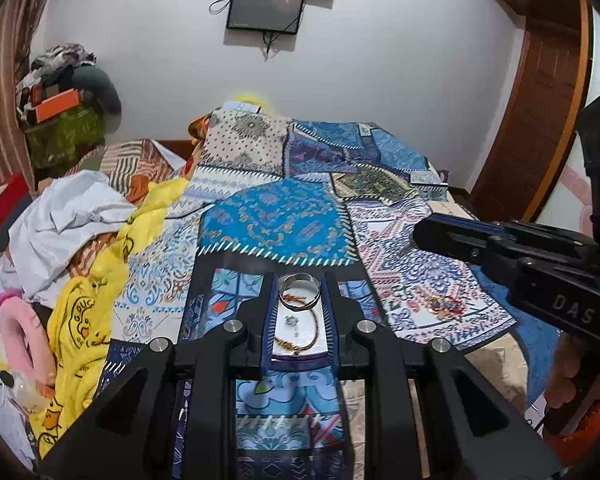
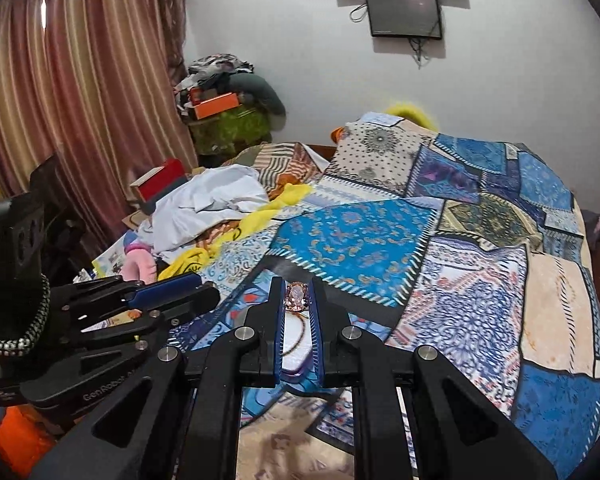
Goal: Organize jewelry
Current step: 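Open both grippers over the heart box to drop the rings inside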
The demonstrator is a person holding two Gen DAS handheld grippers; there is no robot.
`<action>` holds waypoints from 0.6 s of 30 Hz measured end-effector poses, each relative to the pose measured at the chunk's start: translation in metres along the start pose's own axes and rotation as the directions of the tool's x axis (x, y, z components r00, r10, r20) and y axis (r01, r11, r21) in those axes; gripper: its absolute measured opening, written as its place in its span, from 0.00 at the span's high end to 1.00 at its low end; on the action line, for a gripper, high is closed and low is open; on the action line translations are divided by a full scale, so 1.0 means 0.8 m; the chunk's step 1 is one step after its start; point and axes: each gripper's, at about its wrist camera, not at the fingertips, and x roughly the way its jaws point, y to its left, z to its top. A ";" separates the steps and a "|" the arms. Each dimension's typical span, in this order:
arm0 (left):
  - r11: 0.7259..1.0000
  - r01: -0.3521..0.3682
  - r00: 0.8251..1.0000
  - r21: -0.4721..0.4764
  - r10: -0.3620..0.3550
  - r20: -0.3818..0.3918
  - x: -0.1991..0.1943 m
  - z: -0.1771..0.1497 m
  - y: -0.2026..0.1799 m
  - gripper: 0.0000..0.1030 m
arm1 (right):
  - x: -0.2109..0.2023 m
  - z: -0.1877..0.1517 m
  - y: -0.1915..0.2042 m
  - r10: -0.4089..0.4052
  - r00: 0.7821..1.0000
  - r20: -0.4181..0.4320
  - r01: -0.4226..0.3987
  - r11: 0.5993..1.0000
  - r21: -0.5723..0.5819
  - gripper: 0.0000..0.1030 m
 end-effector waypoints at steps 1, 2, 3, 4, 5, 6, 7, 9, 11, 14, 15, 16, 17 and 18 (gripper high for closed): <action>1.000 -0.001 1.000 -0.003 0.001 -0.005 0.002 -0.001 0.003 0.80 | 0.005 0.000 0.003 0.005 1.000 -0.005 -0.005 1.000 -0.003 0.90; 1.000 -0.002 1.000 -0.007 0.002 -0.011 0.005 -0.003 0.006 0.80 | 0.007 0.000 0.004 0.008 1.000 -0.009 -0.008 1.000 -0.005 0.90; 1.000 0.000 1.000 -0.011 0.000 -0.019 0.009 -0.005 0.010 0.80 | 0.012 0.000 0.007 0.011 1.000 -0.016 -0.011 1.000 -0.007 0.90; 1.000 0.001 1.000 -0.014 -0.001 -0.026 0.013 -0.007 0.012 0.80 | 0.016 -0.001 0.008 0.013 1.000 -0.021 -0.013 1.000 -0.009 0.90; 1.000 0.002 1.000 -0.016 -0.002 -0.030 0.015 -0.009 0.013 0.80 | 0.021 -0.001 0.010 0.016 0.999 -0.029 -0.016 1.000 -0.009 0.90; 1.000 0.004 0.999 -0.020 -0.005 -0.039 0.019 -0.011 0.016 0.80 | 0.027 -0.002 0.011 0.019 0.999 -0.039 -0.019 1.000 -0.009 0.90; 1.000 0.007 0.999 -0.023 -0.008 -0.045 0.022 -0.013 0.017 0.80 | 0.030 -0.003 0.011 0.020 0.999 -0.046 -0.021 1.000 -0.008 0.90; 1.000 0.013 0.998 -0.027 -0.014 -0.059 0.029 -0.017 0.020 0.80 | 0.041 -0.005 0.012 0.025 0.998 -0.065 -0.026 1.000 -0.006 0.90; 0.999 0.018 0.997 -0.029 -0.020 -0.074 0.038 -0.021 0.021 0.80 | 0.050 -0.007 0.011 0.028 0.996 -0.082 -0.029 1.000 -0.003 0.90; 0.999 0.028 0.995 -0.034 -0.031 -0.095 0.051 -0.025 0.023 0.80 | 0.062 -0.011 0.010 0.032 0.994 -0.108 -0.031 1.000 0.002 0.90; 0.999 0.032 0.994 -0.035 -0.035 -0.103 0.056 -0.027 0.024 0.80 | 0.065 -0.013 0.010 0.030 0.993 -0.117 -0.030 1.000 0.003 0.90; 0.999 0.034 0.993 -0.036 -0.038 -0.108 0.059 -0.028 0.025 0.80 | 0.070 -0.014 0.009 0.029 0.991 -0.129 -0.028 1.000 0.006 0.90; 0.999 0.036 0.993 -0.039 -0.040 -0.115 0.063 -0.029 0.025 0.80 | 0.072 -0.016 0.008 0.027 0.990 -0.137 -0.026 1.000 0.006 0.90; 0.998 0.038 0.992 -0.043 -0.043 -0.123 0.069 -0.031 0.026 0.80 | 0.076 -0.017 0.007 0.024 0.988 -0.151 -0.023 1.000 0.005 0.90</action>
